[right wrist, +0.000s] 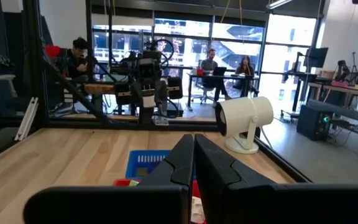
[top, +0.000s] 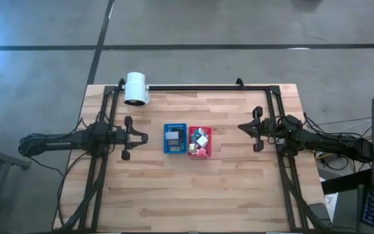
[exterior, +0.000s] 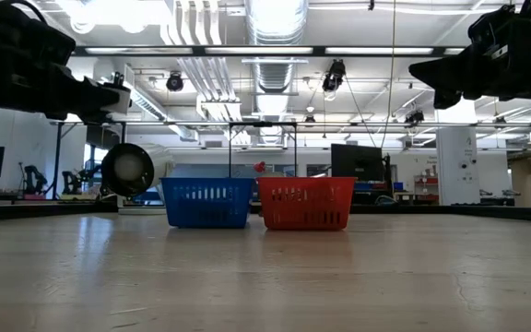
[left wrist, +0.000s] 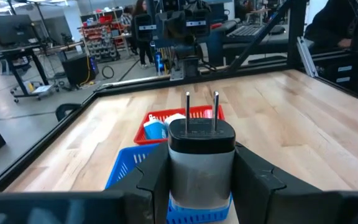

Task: Pick & Place Office items
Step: Put the white charger adapter into the red bin

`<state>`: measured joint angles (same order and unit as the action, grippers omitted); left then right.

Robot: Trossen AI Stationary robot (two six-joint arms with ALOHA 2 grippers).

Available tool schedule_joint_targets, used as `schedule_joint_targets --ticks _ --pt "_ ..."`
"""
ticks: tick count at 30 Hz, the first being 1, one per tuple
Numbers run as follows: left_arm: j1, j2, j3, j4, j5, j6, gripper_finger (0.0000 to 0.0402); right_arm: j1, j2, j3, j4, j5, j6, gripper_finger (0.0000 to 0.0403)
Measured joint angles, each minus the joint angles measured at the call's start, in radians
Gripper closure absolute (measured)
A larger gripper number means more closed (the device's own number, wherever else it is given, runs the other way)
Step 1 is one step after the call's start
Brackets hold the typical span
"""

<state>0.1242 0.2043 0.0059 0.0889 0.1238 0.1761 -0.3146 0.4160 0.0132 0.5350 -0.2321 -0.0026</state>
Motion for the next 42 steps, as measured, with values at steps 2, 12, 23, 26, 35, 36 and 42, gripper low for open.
schedule_joint_targets --ticks 2,12,23,26,35,36,42 --pt "0.0 0.0 0.0 0.0 0.0 0.0 0.0276 0.0 0.0 0.0 0.0 0.0 0.0 0.0394" --pt "0.0 0.0 0.0 0.036 -0.001 -0.025 0.0276 0.0 0.0 0.0 0.0 0.0 0.002 0.0394" --pt "0.0 0.129 0.179 0.128 -0.082 -0.131 0.0276 0.0 -0.001 0.0 0.003 0.005 0.002 0.0394" --pt "0.0 0.253 0.272 0.129 -0.136 -0.128 0.0276 0.0 -0.001 0.0 0.003 0.026 0.002 0.0394" --pt "0.021 0.707 0.674 -0.048 -0.168 -0.097 0.0276 0.0 -0.001 0.0 0.002 0.026 -0.005 0.0394" --pt "0.024 0.763 0.726 -0.083 -0.166 -0.092 0.0276 0.0 -0.001 0.0 0.002 0.026 -0.005 0.0394" --pt "0.028 1.09 1.004 -0.291 -0.131 -0.043 0.0276 0.0 0.0 0.0 0.001 0.026 -0.006 0.0394"
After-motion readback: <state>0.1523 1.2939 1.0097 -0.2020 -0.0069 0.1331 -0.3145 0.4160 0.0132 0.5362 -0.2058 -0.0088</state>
